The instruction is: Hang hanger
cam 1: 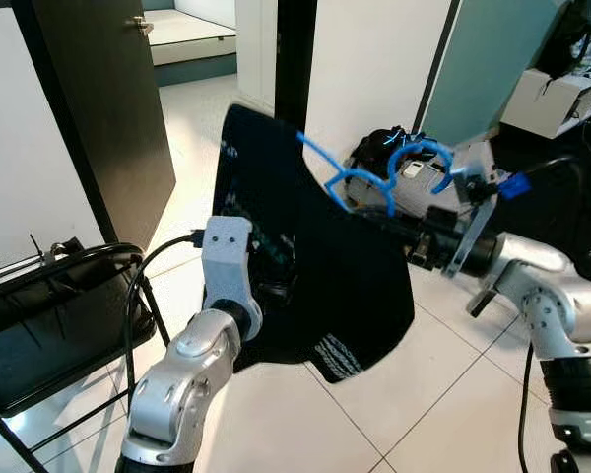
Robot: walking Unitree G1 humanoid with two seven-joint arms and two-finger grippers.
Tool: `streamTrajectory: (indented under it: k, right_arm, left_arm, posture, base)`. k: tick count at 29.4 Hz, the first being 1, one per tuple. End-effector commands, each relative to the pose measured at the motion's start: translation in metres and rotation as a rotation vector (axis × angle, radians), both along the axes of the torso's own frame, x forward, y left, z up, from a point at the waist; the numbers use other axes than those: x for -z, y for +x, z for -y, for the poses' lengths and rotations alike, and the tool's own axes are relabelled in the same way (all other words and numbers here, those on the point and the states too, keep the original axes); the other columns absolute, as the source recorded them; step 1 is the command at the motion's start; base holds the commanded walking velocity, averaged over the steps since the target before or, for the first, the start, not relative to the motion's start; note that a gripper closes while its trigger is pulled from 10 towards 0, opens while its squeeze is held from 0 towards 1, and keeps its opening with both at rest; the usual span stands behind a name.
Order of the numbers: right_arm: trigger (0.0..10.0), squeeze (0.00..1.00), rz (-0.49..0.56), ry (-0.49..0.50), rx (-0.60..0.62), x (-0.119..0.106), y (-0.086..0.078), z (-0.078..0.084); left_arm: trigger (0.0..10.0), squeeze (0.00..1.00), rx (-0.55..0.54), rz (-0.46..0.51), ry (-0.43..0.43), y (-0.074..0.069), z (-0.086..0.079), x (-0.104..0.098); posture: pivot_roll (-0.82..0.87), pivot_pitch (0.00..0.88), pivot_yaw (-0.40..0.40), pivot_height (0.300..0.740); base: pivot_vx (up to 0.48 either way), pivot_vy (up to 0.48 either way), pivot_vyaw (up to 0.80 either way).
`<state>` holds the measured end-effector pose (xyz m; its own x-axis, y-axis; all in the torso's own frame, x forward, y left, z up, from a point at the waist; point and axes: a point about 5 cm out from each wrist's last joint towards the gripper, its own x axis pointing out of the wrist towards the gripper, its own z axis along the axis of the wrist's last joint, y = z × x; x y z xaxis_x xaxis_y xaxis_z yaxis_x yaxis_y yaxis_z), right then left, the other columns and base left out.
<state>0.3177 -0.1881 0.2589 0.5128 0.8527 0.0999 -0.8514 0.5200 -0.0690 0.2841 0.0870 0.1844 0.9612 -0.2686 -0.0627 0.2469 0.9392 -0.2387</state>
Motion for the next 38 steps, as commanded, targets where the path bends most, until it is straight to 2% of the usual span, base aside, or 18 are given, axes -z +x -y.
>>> streamTrajectory:
  k: [1, 8, 11, 12, 14, 27, 29, 31, 35, 36, 37, 38]
  right_arm:
    - [10.0, 0.0, 0.056, 0.05, -0.034, -0.013, -0.002, -0.002]
    - [10.0, 0.0, 0.07, 0.087, -0.059, -0.018, -0.005, -0.003]
    - [10.0, 0.0, 0.069, 0.102, -0.076, -0.018, -0.007, -0.005]
    - [10.0, 0.0, 0.069, 0.102, -0.076, -0.018, -0.007, -0.005]
    - [10.0, 0.0, 0.067, 0.122, -0.104, -0.02, -0.009, -0.007]
    - [10.0, 0.0, 0.071, 0.138, -0.13, -0.023, -0.011, -0.007]
    - [10.0, 0.0, 0.075, 0.154, -0.14, -0.025, -0.012, -0.007]
    - [10.0, 0.0, 0.089, 0.186, -0.179, -0.031, -0.017, -0.007]
    - [10.0, 0.0, 0.094, 0.195, -0.192, -0.033, -0.019, -0.007]
    - [10.0, 0.0, 0.096, 0.199, -0.197, -0.034, -0.02, -0.006]
    - [10.0, 0.0, 0.096, 0.199, -0.197, -0.034, -0.02, -0.006]
    - [10.0, 0.0, 0.098, 0.207, -0.198, -0.035, -0.02, -0.005]
  left_arm:
    - [10.0, 0.0, 0.006, -0.004, -0.034, 0.001, 0.004, 0.002]
    - [10.0, 0.0, 0.041, 0.072, -0.04, 0.001, 0.009, -0.009]
    - [10.0, 0.0, 0.071, 0.156, -0.029, 0.0, 0.013, -0.021]
    - [10.0, 0.0, 0.071, 0.156, -0.029, 0.0, 0.013, -0.021]
    - [10.0, 0.0, 0.074, 0.218, 0.012, 0.0, 0.015, -0.027]
    - [10.0, 0.0, 0.072, 0.261, 0.05, 0.001, 0.014, -0.029]
    - [10.0, 0.0, 0.076, 0.278, 0.08, 0.0, 0.015, -0.029]
    - [10.0, 0.0, 0.069, 0.308, 0.149, 0.001, 0.014, -0.027]
    - [10.0, 0.0, 0.064, 0.318, 0.167, 0.002, 0.013, -0.026]
    - [4.7, 0.0, 0.054, 0.326, 0.169, 0.003, 0.012, -0.027]
    - [4.7, 0.0, 0.054, 0.326, 0.169, 0.003, 0.012, -0.027]
    - [0.0, 0.0, 0.049, 0.334, 0.166, 0.004, 0.011, -0.027]
  posture:
    - [0.0, 0.035, -0.042, 0.74]
    - [-0.01, 0.035, -0.039, 0.74]
    - [-0.01, 0.035, -0.039, 0.74]
    - [-0.01, 0.035, -0.039, 0.74]
    - [-0.01, 0.034, -0.038, 0.74]
    - [-0.01, 0.034, -0.038, 0.74]
    - [-0.01, 0.025, -0.038, 0.74]
    - [-0.01, 0.025, -0.038, 0.74]
    - [-0.01, 0.025, -0.038, 0.74]
    - [-0.01, 0.025, -0.038, 0.74]
    - [-0.01, 0.025, -0.038, 0.74]
    - [-0.02, 0.018, -0.037, 0.74]
  base:
    - [0.0, 0.0, 0.0]
    - [0.0, 0.0, 0.0]
    - [0.0, 0.0, 0.0]
    - [0.0, 0.0, 0.0]
    - [0.0, 0.0, 0.0]
    - [0.0, 0.0, 0.0]
    - [0.0, 0.0, 0.0]
    - [0.0, 0.0, 0.0]
    - [0.0, 0.0, 0.0]
    - [0.0, 0.0, 0.0]
    - [0.0, 0.0, 0.0]
    - [0.0, 0.0, 0.0]
